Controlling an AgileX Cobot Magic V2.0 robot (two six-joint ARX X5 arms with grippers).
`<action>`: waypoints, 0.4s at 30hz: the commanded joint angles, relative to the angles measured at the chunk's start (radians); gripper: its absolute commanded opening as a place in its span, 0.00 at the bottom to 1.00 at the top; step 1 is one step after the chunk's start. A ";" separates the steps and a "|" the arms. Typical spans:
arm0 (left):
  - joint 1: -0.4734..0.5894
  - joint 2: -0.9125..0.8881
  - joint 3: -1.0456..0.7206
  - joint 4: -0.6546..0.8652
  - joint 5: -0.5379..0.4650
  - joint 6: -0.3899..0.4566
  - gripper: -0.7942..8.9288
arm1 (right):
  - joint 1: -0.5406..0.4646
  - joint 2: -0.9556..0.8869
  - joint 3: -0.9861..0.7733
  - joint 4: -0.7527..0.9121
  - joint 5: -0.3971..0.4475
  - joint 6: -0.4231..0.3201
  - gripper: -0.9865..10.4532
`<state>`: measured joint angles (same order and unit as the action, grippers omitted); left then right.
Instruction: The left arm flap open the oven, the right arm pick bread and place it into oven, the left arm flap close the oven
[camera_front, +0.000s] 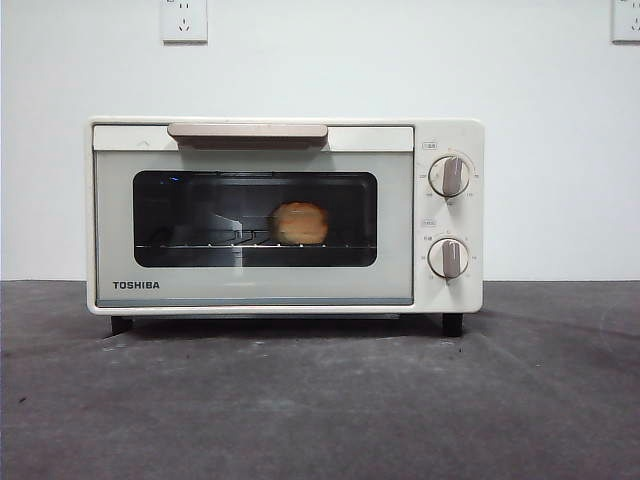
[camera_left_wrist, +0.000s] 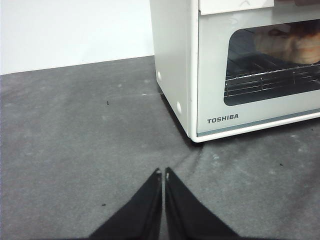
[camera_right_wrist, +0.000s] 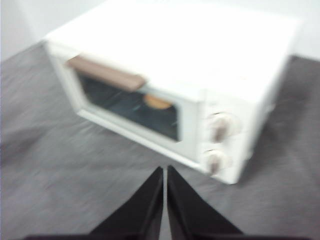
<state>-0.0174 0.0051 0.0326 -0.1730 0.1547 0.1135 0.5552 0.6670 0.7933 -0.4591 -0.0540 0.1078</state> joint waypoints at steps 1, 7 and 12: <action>0.001 -0.002 -0.021 -0.006 -0.002 -0.005 0.10 | -0.118 -0.059 -0.048 0.063 -0.040 -0.066 0.09; 0.001 -0.002 -0.021 -0.006 -0.002 -0.005 0.10 | -0.351 -0.242 -0.235 0.222 -0.084 -0.097 0.09; 0.001 -0.002 -0.021 -0.006 -0.002 -0.005 0.10 | -0.483 -0.389 -0.401 0.353 -0.084 -0.097 0.09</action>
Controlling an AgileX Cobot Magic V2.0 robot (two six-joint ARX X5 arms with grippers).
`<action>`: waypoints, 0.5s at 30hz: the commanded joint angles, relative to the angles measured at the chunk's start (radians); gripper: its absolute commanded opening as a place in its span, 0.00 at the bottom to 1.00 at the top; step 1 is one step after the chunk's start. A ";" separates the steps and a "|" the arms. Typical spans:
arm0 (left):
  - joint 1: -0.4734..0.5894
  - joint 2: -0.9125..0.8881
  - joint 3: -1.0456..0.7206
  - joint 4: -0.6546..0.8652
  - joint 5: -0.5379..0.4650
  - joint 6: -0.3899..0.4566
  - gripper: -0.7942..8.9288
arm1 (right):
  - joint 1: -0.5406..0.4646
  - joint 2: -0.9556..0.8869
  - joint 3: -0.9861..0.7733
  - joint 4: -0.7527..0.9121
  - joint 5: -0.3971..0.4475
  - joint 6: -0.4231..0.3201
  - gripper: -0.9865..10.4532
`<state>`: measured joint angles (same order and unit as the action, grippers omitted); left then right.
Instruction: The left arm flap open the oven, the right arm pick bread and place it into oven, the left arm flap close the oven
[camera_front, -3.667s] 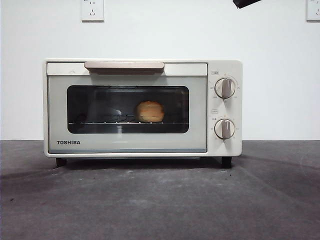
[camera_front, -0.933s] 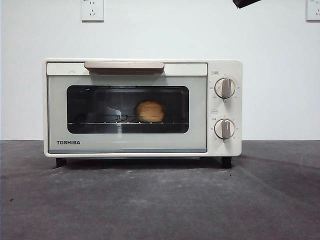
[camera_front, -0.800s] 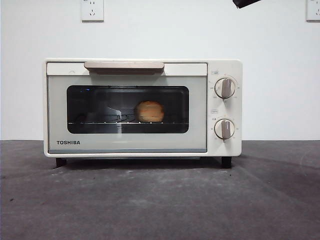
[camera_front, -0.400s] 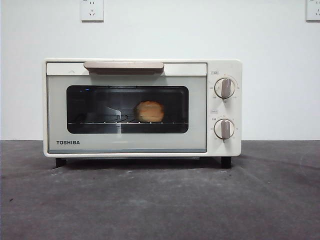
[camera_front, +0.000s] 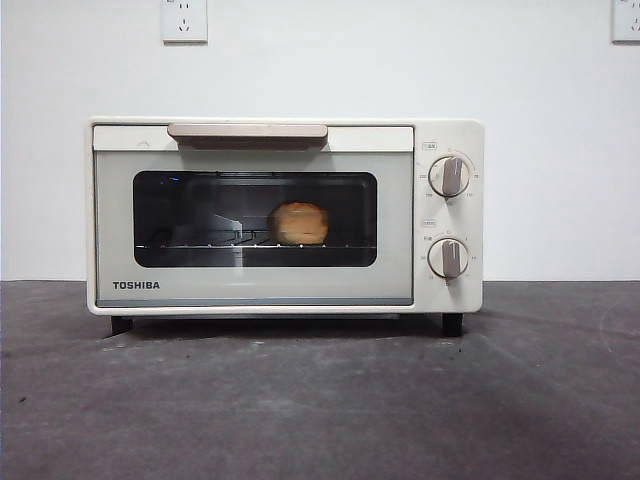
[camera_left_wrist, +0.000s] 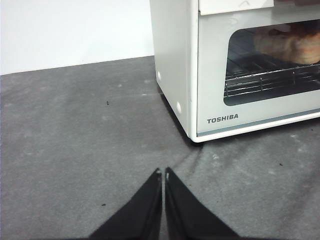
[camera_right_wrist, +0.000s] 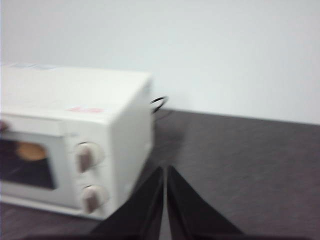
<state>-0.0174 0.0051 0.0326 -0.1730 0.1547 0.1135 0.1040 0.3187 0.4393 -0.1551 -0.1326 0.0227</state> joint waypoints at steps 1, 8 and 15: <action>0.001 -0.002 -0.021 -0.006 -0.002 -0.005 0.10 | -0.047 -0.063 -0.074 0.063 -0.005 -0.011 0.09; 0.001 -0.002 -0.021 -0.006 -0.002 -0.005 0.10 | -0.108 -0.209 -0.242 0.110 0.002 -0.008 0.09; 0.001 -0.002 -0.021 -0.006 -0.002 -0.005 0.10 | -0.114 -0.294 -0.356 0.111 0.002 0.004 0.09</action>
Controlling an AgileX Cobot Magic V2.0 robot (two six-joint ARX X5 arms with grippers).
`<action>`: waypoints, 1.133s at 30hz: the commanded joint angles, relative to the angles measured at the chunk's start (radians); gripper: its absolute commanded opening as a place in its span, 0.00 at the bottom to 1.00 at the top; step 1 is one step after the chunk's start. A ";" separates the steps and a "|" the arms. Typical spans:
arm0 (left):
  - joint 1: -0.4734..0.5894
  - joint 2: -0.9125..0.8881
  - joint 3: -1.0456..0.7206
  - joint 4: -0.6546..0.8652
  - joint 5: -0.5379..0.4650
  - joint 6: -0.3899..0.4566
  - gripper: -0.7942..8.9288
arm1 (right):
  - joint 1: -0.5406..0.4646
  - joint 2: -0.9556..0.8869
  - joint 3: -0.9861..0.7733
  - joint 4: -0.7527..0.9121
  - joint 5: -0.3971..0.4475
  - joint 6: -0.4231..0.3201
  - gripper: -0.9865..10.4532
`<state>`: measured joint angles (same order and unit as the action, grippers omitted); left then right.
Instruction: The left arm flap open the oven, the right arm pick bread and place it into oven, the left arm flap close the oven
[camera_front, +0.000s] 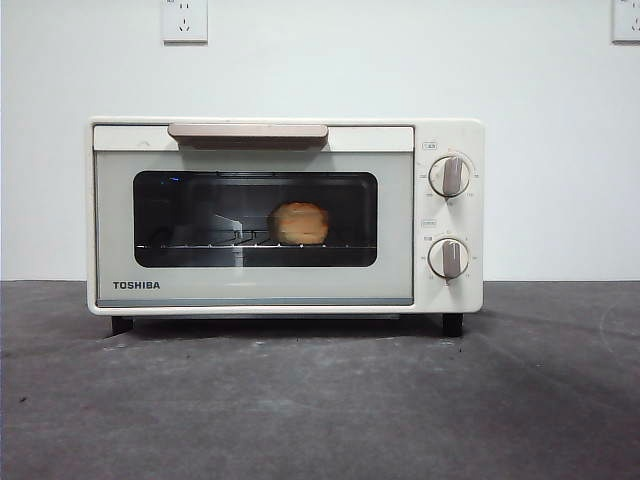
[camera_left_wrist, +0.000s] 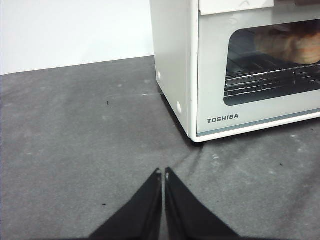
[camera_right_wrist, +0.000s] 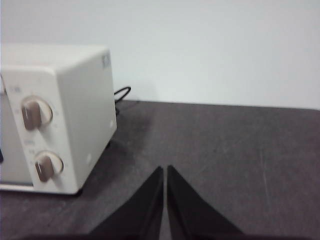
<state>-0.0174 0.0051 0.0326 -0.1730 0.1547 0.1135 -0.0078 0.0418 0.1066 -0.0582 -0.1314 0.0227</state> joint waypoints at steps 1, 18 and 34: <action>0.001 -0.002 -0.021 -0.006 -0.002 -0.005 0.10 | -0.002 -0.026 -0.037 0.014 0.001 0.006 0.09; 0.001 -0.002 -0.021 -0.006 -0.002 -0.006 0.10 | -0.002 -0.038 -0.098 -0.123 0.053 0.051 0.09; 0.001 -0.002 -0.021 -0.006 -0.002 -0.005 0.10 | -0.002 -0.038 -0.098 -0.092 0.060 0.048 0.09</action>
